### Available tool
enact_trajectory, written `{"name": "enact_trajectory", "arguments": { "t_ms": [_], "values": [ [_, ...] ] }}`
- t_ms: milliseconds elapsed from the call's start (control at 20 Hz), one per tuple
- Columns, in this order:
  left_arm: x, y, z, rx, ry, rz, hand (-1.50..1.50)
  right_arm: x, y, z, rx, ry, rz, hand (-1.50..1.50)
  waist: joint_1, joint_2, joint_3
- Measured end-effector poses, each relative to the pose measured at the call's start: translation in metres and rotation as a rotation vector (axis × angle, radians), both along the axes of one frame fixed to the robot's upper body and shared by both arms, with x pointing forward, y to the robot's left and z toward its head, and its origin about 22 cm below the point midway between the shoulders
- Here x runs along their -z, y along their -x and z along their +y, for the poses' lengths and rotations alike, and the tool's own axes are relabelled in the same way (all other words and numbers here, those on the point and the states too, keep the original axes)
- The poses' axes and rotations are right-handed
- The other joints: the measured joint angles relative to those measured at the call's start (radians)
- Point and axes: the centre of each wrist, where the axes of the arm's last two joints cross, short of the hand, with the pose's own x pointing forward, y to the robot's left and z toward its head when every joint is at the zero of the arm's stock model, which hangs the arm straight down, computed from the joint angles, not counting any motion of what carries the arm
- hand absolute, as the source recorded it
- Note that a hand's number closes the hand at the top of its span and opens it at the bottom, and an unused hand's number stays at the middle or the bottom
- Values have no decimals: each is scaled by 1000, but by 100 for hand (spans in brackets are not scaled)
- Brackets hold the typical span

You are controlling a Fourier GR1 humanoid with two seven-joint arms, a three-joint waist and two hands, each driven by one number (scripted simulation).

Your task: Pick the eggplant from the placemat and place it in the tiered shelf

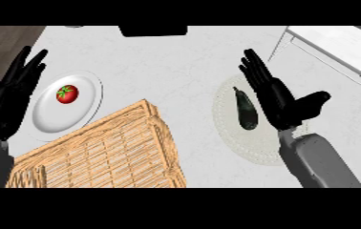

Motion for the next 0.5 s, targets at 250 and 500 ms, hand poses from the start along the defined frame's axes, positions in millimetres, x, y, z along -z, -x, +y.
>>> {"name": "enact_trajectory", "arguments": {
  "t_ms": [250, 500],
  "values": [
    [-1, 3, -16, 47, -117, -4, 0, 2, -19, -52, 175, 2, 167, -150, 0, 32, -20],
    [2, 7, -19, 82, -185, 25, 0, 29, -14, -97, 429, -6, 353, 150, -32, 63, -26]
  ]
}}
